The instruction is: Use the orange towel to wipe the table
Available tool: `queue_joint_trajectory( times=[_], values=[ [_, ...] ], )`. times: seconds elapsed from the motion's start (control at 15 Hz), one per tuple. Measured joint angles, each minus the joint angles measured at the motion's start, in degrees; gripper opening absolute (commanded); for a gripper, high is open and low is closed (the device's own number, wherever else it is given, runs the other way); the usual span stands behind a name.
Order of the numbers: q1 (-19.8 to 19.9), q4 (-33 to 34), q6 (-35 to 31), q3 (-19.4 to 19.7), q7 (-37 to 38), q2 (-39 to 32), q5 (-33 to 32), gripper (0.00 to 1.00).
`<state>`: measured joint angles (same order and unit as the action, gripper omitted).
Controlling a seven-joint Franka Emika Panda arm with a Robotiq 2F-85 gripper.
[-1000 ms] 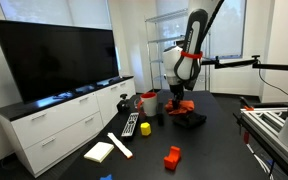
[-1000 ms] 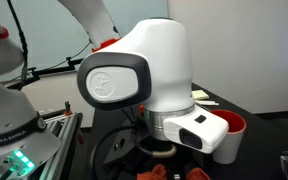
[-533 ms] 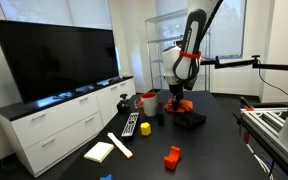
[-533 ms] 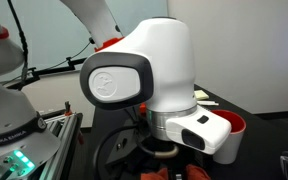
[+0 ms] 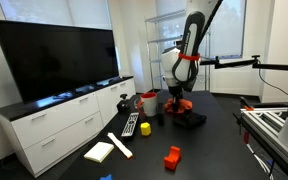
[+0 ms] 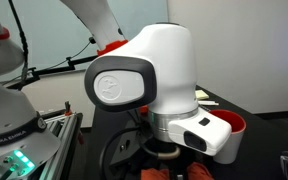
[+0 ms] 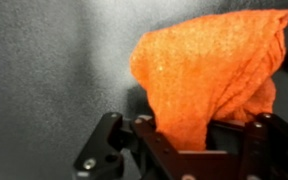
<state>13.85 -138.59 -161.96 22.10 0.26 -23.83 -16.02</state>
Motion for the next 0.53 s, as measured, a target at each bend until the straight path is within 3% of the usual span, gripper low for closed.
queue_joint_trajectory(
  times=[0.53],
  values=[
    [-1.7,-0.2,-0.7,0.2,0.2,-0.2,-0.5,0.00]
  ],
)
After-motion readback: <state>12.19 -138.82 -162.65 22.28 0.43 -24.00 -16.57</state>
